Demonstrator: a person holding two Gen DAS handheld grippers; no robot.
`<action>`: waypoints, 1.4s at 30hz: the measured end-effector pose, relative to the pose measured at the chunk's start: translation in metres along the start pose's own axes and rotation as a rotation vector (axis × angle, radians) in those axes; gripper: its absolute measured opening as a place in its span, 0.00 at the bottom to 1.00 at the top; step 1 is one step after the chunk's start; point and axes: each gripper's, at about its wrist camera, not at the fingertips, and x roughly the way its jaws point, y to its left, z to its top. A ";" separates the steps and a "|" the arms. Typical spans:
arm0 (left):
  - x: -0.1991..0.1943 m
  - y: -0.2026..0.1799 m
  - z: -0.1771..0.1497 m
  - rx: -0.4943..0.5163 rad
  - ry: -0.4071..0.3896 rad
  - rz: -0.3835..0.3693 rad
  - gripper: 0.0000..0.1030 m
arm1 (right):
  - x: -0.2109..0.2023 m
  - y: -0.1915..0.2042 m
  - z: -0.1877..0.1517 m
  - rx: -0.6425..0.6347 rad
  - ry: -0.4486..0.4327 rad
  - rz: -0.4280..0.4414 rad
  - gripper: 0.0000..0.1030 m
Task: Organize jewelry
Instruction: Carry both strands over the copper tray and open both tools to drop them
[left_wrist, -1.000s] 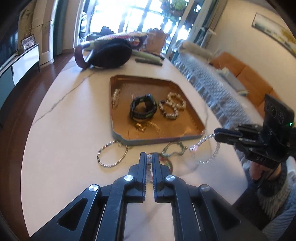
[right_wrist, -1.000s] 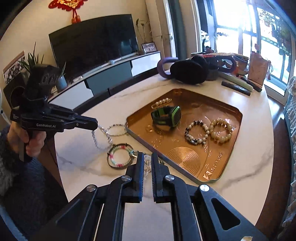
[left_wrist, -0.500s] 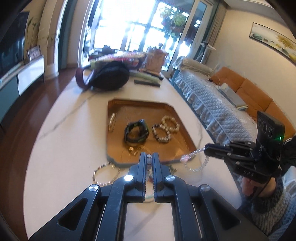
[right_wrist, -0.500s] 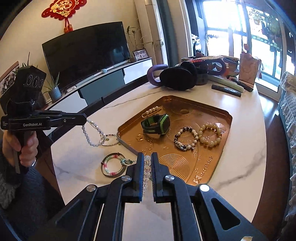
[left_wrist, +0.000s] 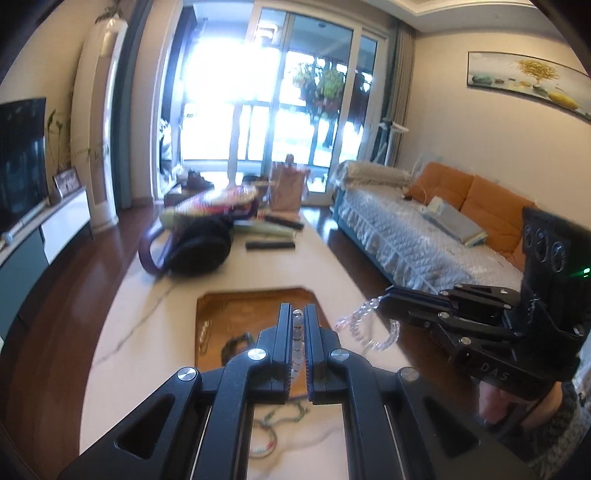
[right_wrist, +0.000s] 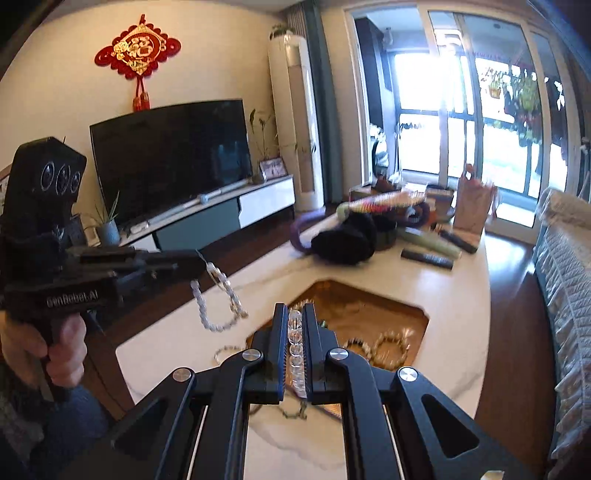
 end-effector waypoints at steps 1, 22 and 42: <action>-0.001 -0.002 0.005 -0.004 -0.010 0.005 0.06 | -0.003 0.002 0.007 -0.002 -0.013 -0.005 0.07; 0.078 0.039 -0.018 -0.076 -0.004 0.200 0.06 | 0.048 -0.032 0.006 0.082 -0.028 -0.122 0.07; 0.175 0.043 -0.082 -0.189 0.262 0.068 0.06 | 0.122 -0.070 -0.054 0.137 0.173 -0.160 0.07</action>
